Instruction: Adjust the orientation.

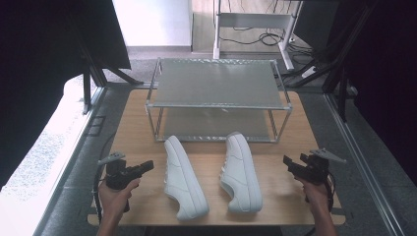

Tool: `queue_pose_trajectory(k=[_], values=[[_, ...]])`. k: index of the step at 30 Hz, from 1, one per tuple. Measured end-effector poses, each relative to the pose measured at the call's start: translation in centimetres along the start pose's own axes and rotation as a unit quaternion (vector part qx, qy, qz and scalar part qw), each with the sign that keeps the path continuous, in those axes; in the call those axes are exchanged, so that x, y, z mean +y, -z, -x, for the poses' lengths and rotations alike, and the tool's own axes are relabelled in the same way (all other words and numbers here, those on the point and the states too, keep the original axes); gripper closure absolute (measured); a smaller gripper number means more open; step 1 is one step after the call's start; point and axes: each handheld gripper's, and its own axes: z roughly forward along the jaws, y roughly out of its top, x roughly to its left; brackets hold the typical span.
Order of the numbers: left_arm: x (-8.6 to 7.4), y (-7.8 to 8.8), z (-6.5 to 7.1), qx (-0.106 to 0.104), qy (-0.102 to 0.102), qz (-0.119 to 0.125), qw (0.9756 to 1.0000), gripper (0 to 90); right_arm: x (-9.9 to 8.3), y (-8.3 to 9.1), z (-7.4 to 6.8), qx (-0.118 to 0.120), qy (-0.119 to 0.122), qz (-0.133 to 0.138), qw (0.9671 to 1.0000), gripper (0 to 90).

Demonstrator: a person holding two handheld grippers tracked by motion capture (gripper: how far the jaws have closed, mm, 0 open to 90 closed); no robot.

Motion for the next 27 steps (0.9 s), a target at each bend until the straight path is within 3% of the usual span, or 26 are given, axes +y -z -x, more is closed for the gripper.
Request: queue_pose_trajectory(k=[6, 10, 14, 27], values=[[-1.2, -0.8, 0.1, 0.006, 0.011, -0.028, 0.9995, 90.0, 0.0, -0.1, 0.0, -0.004, -0.003, -0.004, 1.0000, 27.2], [-1.4, -0.9, 0.3, -0.021, 0.020, -0.019, 0.9994, 90.0, 0.0, -0.2, 0.1, -0.006, -0.006, -0.012, 0.9999, 27.8], [-1.5, -1.5, 0.6, -0.010, 0.013, -0.036, 0.9992, 90.0, 0.0, -0.3, 0.0, -0.007, -0.005, -0.015, 0.9998, 28.0], [-1.3, -2.6, 1.8, -0.034, -0.001, -0.040, 0.9986, 90.0, -0.3, -0.5, -0.1, -0.009, -0.004, -0.024, 0.9997, 28.2]])
